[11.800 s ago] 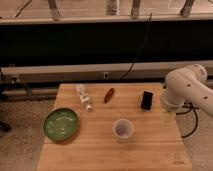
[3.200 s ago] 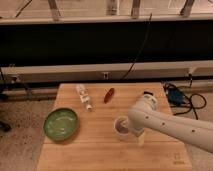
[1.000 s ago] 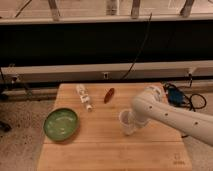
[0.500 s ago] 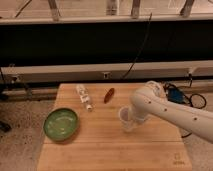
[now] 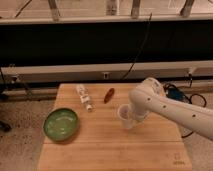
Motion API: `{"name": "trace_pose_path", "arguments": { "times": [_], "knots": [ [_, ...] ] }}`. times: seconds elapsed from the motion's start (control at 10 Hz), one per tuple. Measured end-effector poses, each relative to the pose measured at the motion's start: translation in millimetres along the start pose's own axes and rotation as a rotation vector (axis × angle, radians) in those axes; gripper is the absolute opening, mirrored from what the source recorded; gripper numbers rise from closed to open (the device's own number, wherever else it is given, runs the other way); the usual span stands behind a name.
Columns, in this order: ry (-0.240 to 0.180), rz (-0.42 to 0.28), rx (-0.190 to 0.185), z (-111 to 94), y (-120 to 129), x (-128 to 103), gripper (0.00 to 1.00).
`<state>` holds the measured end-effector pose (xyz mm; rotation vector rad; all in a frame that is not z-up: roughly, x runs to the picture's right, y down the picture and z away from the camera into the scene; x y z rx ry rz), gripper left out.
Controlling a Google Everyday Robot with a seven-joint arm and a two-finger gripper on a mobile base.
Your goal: Pick up the ceramic cup
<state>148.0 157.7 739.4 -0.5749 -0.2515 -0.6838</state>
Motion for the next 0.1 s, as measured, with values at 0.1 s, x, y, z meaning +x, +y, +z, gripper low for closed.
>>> {"name": "trace_pose_path", "arguments": {
  "times": [0.1],
  "knots": [
    [0.001,-0.004,0.0,-1.9,-2.0,0.7,0.0]
  ]
}}
